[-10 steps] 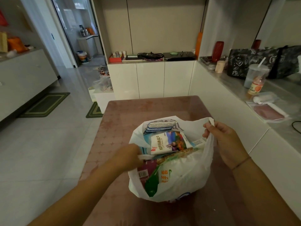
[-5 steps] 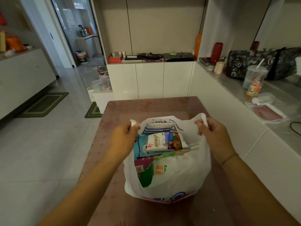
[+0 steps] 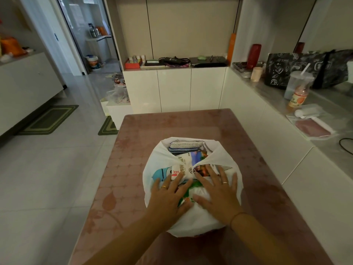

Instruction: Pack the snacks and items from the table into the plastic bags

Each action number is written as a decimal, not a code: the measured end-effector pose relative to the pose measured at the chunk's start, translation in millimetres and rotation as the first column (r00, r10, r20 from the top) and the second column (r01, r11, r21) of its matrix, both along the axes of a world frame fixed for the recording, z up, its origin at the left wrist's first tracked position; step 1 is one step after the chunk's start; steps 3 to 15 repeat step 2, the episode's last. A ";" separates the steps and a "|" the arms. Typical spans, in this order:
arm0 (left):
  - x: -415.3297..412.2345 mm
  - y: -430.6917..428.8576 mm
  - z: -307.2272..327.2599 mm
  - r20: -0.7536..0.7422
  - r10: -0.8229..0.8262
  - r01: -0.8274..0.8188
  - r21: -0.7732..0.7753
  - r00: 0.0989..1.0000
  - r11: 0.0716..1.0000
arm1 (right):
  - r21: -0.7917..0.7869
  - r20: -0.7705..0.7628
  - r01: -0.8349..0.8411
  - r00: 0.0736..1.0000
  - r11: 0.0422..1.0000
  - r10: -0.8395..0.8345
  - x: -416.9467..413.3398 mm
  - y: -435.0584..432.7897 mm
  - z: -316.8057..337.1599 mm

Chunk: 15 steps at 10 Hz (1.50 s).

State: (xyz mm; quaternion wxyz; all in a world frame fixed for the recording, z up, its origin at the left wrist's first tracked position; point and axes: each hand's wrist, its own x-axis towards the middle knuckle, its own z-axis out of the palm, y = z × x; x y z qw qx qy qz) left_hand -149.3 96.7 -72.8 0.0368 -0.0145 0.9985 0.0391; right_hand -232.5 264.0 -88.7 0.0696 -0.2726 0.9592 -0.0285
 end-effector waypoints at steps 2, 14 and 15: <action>10.8 -1.7 7.7 -0.062 0.119 -0.107 0.165 0.991 0.980 | -0.075 0.145 -0.007 0.989 0.997 0.018 -1.6 7.7 36.4; 10.8 -1.7 7.7 -0.062 0.119 -0.107 0.165 0.991 0.980 | -0.075 0.145 -0.007 0.989 0.997 0.018 -1.6 7.7 36.4; 10.8 -1.7 7.7 -0.062 0.119 -0.107 0.165 0.991 0.980 | -0.075 0.145 -0.007 0.989 0.997 0.018 -1.6 7.7 36.4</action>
